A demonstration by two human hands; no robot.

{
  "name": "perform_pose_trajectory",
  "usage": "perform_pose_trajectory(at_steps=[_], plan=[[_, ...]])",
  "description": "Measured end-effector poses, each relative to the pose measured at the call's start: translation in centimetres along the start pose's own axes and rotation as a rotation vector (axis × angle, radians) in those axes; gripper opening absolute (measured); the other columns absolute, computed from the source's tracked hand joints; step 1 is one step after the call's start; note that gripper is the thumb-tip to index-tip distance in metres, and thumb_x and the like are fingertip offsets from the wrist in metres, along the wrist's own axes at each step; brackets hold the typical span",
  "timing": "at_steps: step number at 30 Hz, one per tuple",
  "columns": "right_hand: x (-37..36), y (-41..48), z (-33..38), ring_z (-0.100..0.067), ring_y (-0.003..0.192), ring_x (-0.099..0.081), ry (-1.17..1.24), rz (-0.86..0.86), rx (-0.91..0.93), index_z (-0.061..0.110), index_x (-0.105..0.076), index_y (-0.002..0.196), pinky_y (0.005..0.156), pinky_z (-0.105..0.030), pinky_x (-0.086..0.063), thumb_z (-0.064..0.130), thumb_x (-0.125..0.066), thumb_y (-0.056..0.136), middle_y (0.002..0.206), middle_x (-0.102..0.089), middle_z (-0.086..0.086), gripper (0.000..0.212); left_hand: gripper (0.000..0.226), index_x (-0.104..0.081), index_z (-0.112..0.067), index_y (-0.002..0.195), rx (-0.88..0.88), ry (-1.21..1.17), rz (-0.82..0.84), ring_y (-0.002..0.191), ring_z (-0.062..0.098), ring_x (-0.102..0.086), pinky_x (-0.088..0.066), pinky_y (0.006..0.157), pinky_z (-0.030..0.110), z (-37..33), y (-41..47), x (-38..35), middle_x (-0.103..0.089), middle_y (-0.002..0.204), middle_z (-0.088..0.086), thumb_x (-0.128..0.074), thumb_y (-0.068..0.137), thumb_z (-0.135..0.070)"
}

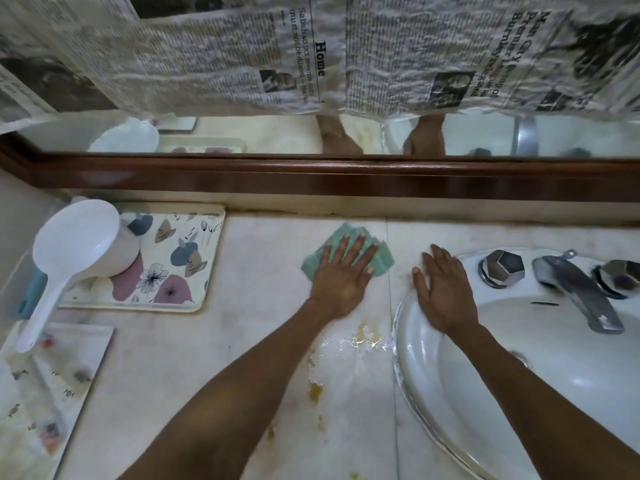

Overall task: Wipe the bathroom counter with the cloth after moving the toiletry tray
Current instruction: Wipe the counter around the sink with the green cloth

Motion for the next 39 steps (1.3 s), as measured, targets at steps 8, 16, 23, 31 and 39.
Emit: perform_pose_trajectory(at_steps=[8,16,23,31,39], plan=[[0.3,0.0,-0.2,-0.026,0.143,-0.032,0.047,-0.081,-0.028,0.003,-0.051,0.137,0.122,-0.038,-0.016,0.036,-0.031,0.097,0.151,-0.042,-0.014,0.056,0.054,-0.021,-0.035,0.159,0.195,0.091,-0.105,0.153,0.025,-0.019,-0.011,0.123,0.05,11.6,-1.2,3.3,-0.023,0.166,0.0,-0.019,0.106,-0.046],[1.0,0.2,-1.0,-0.029,0.137,-0.041,0.151,-0.173,-0.03,0.003,-0.054,0.135,0.119,-0.039,-0.023,0.021,-0.038,0.094,0.146,-0.049,-0.013,0.047,0.057,-0.005,-0.032,0.161,0.393,-0.058,-0.05,0.156,0.027,0.005,0.005,0.123,0.055,1.1,3.3,-0.1,0.002,0.17,-0.001,-0.015,0.106,-0.044],[1.1,-0.2,-1.1,-0.03,0.135,-0.043,0.157,-0.162,-0.029,0.002,-0.055,0.134,0.118,-0.041,-0.025,0.023,-0.039,0.095,0.144,-0.051,-0.015,0.046,0.053,-0.006,-0.041,0.159,-0.09,0.037,0.079,0.156,0.02,0.007,0.004,0.123,0.049,-2.5,-4.6,-1.3,0.002,0.169,-0.008,-0.019,0.108,-0.042],[0.6,-1.0,-1.0,-0.03,0.141,-0.036,0.105,-0.135,-0.058,0.003,-0.056,0.13,0.119,-0.043,-0.021,0.03,-0.03,0.098,0.145,-0.049,-0.014,0.05,0.053,-0.003,-0.043,0.158,0.201,0.047,0.058,0.156,0.022,0.005,0.003,0.123,0.051,6.7,-3.1,1.6,0.004,0.169,-0.007,-0.017,0.107,-0.043],[0.4,-2.8,-0.7,-0.027,0.147,-0.026,0.123,-0.155,-0.112,0.005,-0.051,0.136,0.119,-0.044,-0.017,0.03,-0.034,0.102,0.153,-0.04,-0.011,0.046,0.052,-0.002,-0.049,0.157,-0.132,0.04,0.153,0.155,0.021,0.012,0.008,0.122,0.051,-3.6,-10.6,-2.3,0.008,0.169,-0.009,-0.018,0.108,-0.045]])
Point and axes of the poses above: each hand's wrist, its own y-axis towards the middle knuckle, its own x-axis out of the back of the hand, z = x × y, the point moved 8 cm from there along y, towards the middle knuckle
